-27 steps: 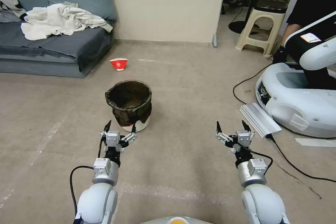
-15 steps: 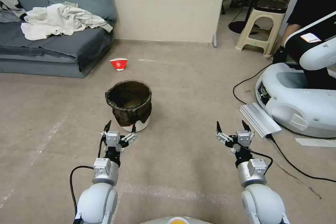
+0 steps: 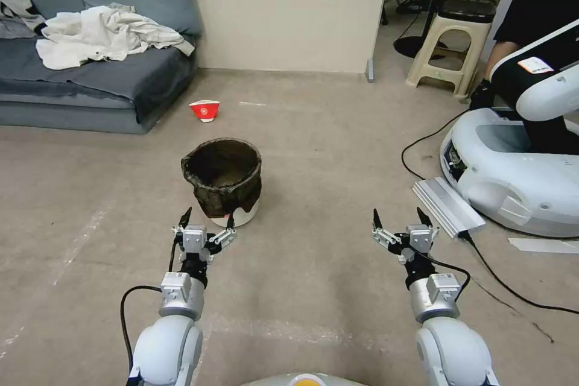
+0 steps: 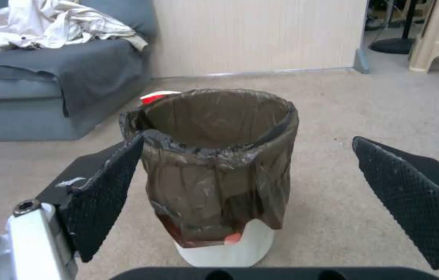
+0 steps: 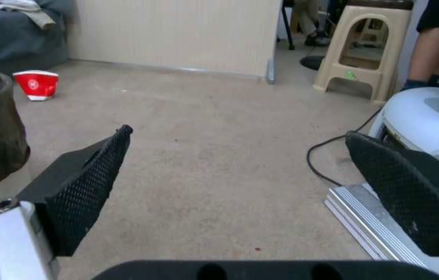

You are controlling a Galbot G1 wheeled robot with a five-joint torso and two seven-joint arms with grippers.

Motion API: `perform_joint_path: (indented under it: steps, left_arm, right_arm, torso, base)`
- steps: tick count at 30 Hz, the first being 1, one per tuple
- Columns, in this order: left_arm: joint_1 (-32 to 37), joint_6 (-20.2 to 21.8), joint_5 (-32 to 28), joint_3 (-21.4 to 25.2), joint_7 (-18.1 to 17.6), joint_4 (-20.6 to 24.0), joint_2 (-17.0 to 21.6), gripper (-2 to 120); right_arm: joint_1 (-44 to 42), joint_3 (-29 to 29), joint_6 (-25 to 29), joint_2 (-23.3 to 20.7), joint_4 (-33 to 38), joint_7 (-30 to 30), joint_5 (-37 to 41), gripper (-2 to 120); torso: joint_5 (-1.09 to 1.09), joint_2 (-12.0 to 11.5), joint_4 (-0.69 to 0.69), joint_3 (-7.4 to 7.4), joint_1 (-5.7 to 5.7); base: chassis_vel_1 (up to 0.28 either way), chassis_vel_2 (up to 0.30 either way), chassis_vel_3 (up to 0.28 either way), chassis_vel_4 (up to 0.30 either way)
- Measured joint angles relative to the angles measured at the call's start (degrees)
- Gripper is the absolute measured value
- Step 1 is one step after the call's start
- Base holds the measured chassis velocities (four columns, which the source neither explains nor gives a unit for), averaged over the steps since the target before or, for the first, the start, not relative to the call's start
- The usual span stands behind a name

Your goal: Pick up the trash can from the floor.

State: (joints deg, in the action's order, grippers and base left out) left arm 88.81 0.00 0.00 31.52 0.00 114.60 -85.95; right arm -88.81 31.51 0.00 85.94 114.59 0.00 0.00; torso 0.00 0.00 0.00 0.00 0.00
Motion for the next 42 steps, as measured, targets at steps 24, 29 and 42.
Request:
perform_joint_path:
  steps: [24,29,42]
  left_arm:
    - [3.25,-0.39,-0.27,1.09,-1.80,8.39,0.80,100]
    - [6.26,-0.91,-0.10,2.33,-3.82,16.14,1.70,100]
    - [6.38,1.18,1.61,2.47,-5.74,14.98,2.03,100]
  right_arm:
    - [-8.49,-0.09,4.69,4.46,12.58,5.08,0.78,100]
    - [-9.73,1.06,5.01,4.87,13.67,4.45,0.86,100]
    - [-9.53,3.19,4.64,4.69,13.08,2.24,0.98,100]
  torso:
    - [-0.03,0.02,-0.02,0.00,-0.01]
    - [0.02,0.01,0.01,-0.01,-0.01]
    - [-0.01,0.01,0.00,-0.01,-0.01]
  base:
    - [0.000,0.000,0.000,0.000]
    - [0.000,0.000,0.000,0.000]
    - [0.000,0.000,0.000,0.000]
